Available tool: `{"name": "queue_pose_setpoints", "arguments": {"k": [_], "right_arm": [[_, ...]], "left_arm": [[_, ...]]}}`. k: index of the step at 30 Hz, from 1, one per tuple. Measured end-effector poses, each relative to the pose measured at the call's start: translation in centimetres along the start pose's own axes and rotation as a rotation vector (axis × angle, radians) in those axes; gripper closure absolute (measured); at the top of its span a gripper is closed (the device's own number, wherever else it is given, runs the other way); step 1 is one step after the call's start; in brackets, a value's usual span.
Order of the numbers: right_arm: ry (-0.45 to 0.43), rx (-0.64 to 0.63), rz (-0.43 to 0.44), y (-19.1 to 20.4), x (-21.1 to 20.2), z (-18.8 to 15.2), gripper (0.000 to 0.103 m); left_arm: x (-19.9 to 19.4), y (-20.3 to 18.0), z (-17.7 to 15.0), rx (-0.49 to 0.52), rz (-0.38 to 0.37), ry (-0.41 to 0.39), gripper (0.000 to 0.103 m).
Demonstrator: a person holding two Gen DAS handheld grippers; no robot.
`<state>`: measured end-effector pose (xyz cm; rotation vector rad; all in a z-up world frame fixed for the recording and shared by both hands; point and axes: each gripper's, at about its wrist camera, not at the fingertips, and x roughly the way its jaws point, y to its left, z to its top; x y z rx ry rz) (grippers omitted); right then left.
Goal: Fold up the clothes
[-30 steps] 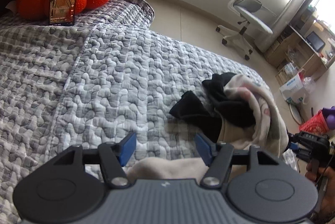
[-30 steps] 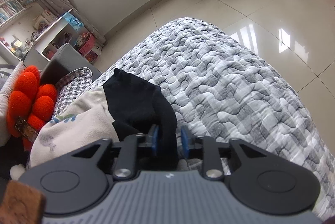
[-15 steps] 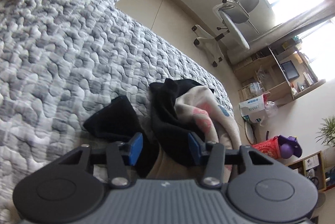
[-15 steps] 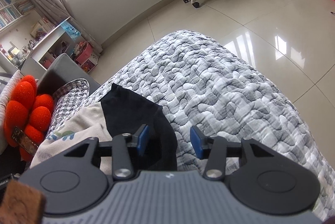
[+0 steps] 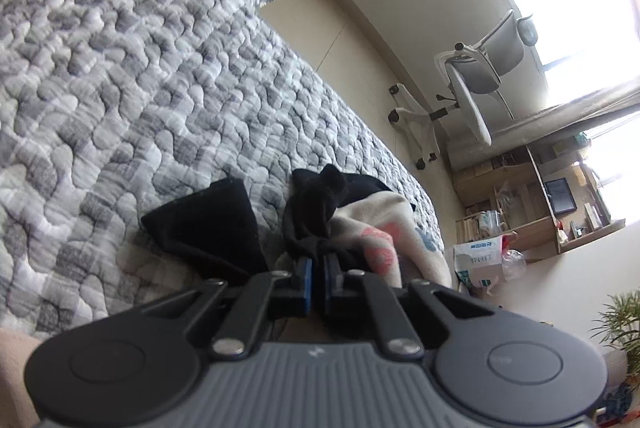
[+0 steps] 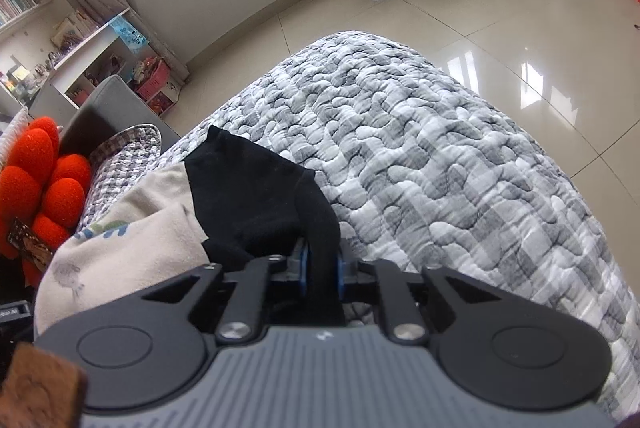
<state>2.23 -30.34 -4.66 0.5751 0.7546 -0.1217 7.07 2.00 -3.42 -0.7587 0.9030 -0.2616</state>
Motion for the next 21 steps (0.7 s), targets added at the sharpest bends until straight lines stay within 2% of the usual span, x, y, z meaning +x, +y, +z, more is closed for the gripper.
{"name": "queue_pose_setpoints", "arguments": {"k": [5,9,14,21], "right_arm": [[-0.079,-0.005,0.016,0.7,-1.1,0.3,0.096],[-0.136,0.001,0.033,1.2,-2.0,0.8,0.097],[-0.164,0.007,0.045,1.5,-2.2,1.3,0.097],[-0.184,-0.016,0.048,2.4,-2.2,1.3,0.097]], "left_arm": [[-2.1,-1.4,0.6,0.097,0.064,-0.107,0.098],[-3.8,-0.7,1.8,0.115,0.102,-0.171,0.098],[-6.1,1.1,2.5,0.108,0.111,-0.226,0.099],[-8.6,1.9,2.7,0.192,0.17,-0.303,0.099]]}}
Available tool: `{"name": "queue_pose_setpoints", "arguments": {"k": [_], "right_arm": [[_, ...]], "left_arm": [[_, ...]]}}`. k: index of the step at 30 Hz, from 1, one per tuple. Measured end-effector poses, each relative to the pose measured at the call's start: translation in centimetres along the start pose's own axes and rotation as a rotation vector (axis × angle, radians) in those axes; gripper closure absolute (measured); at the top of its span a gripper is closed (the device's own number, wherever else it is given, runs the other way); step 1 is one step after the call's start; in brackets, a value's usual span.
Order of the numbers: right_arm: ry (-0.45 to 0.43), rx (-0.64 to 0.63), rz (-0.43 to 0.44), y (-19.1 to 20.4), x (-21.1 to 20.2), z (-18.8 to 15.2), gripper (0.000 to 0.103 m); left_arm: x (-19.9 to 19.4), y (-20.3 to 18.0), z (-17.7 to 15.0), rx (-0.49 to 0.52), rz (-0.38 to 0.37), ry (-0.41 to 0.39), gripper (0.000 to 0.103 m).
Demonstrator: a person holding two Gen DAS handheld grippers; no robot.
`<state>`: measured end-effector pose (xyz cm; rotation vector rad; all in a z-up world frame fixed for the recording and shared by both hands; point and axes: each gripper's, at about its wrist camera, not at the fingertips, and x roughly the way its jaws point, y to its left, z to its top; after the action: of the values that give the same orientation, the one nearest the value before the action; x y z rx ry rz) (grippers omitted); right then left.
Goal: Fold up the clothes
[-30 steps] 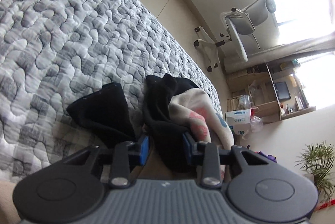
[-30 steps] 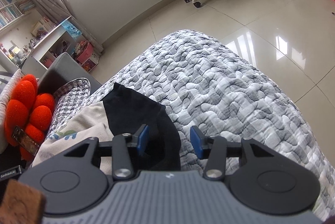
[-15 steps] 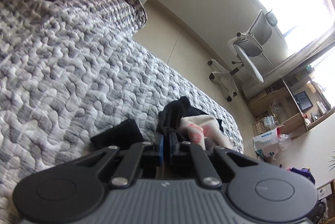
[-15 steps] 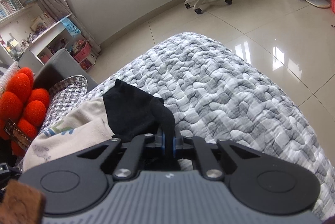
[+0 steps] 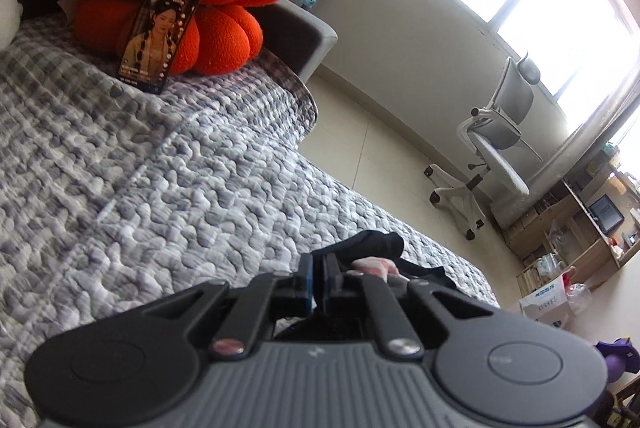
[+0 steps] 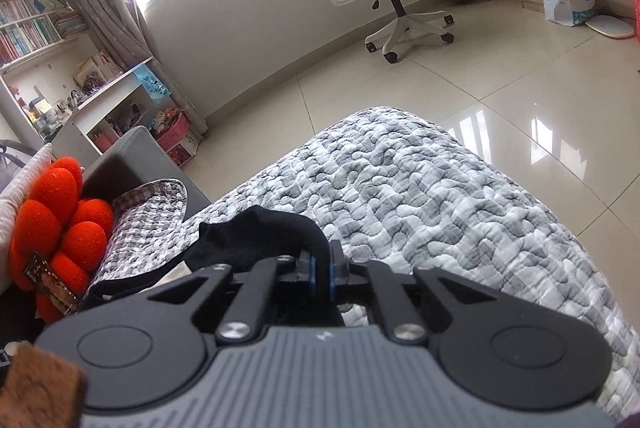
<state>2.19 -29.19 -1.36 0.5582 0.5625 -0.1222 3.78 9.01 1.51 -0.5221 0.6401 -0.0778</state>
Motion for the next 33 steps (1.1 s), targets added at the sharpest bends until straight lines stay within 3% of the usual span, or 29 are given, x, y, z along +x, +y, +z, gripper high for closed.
{"name": "queue_pose_setpoints", "arguments": {"k": [5,12,18,23,33], "right_arm": [[-0.033,-0.045,-0.011,1.1,0.0,-0.3,0.097],[-0.155,-0.204,-0.055,4.4,-0.3,0.1,0.097],[-0.247,-0.277,-0.091,5.6,1.4,1.1,0.097],[-0.243,-0.303,-0.146,5.5,4.8,1.7,0.097],[-0.179,-0.36,-0.222,4.3,10.0,0.1,0.097]], "left_arm": [[-0.2,0.0,0.5,0.064,0.041,-0.032,0.099],[0.2,-2.5,2.3,0.187,0.081,-0.073,0.099],[2.1,-4.8,4.3,0.303,0.146,-0.179,0.099],[5.5,-5.1,4.6,0.354,0.175,-0.206,0.099],[13.8,-2.0,3.1,0.368,0.288,-0.136,0.099]]}}
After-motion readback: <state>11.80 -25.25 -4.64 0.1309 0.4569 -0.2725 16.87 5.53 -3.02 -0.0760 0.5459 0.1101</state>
